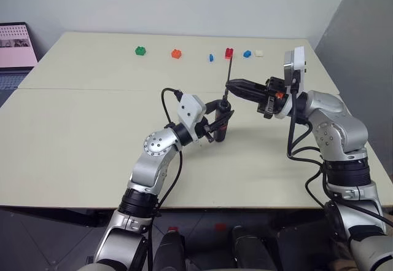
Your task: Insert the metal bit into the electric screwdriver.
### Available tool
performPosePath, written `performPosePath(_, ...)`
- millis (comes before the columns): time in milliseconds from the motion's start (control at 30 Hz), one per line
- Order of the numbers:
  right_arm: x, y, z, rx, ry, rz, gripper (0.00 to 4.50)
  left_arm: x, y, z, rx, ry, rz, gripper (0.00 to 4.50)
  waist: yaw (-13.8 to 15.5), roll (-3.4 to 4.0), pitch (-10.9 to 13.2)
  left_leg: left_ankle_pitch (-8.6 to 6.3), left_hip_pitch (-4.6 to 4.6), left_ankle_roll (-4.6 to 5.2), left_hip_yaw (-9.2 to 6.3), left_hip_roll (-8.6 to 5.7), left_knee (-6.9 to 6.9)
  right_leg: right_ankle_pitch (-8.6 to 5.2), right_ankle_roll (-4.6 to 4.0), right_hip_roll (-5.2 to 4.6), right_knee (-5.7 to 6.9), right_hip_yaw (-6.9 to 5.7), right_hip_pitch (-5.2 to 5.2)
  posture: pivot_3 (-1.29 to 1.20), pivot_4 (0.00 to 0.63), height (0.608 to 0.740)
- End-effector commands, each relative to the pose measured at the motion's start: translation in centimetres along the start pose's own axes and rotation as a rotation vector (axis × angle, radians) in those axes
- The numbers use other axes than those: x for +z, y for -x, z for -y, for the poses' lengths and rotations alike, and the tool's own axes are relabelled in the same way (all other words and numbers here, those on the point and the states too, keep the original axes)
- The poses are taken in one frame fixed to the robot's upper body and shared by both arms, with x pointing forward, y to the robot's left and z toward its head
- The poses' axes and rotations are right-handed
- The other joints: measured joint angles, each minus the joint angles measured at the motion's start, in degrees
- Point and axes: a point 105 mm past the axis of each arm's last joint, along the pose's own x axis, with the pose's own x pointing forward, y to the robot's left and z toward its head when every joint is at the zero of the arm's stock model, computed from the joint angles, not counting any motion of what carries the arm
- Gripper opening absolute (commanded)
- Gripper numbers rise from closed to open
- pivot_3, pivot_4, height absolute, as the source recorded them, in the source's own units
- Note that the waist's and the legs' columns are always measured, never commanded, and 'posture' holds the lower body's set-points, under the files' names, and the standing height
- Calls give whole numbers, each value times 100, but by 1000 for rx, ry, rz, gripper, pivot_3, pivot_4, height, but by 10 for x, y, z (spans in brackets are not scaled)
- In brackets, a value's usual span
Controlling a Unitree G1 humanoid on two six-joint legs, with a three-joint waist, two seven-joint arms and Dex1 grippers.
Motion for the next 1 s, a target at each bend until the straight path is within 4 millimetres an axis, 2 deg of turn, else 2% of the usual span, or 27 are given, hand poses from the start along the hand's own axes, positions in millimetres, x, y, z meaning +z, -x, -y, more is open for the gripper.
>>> performPosePath(33, 13, -1, 2, -3, 45, 33, 0, 3, -1, 2, -15, -15, -1, 1641, 0, 0, 0, 0, 0, 0, 0, 0, 0, 0, 0, 0, 0, 0, 0, 0, 150, 740)
performPosePath(267, 13, -1, 4, -6, 40, 40, 0, 3, 0, 2, -15, -17, -3, 1641, 0, 0, 0, 0, 0, 0, 0, 0, 0, 0, 0, 0, 0, 0, 0, 0, 150, 740)
performPosePath(500, 26, -1, -3, 36, 36, 60, 0, 3, 1, -2, -19, 2, -14, 1641, 0, 0, 0, 0, 0, 0, 0, 0, 0, 0, 0, 0, 0, 0, 0, 0, 150, 740)
performPosePath(1000, 19, -2, 11, -15, 76, 23, 0, 7, -2, -8, -51, -7, -23, 1641, -2, 0, 0, 0, 0, 0, 0, 0, -2, -13, -23, 0, -1, 0, -1, 0, 150, 740)
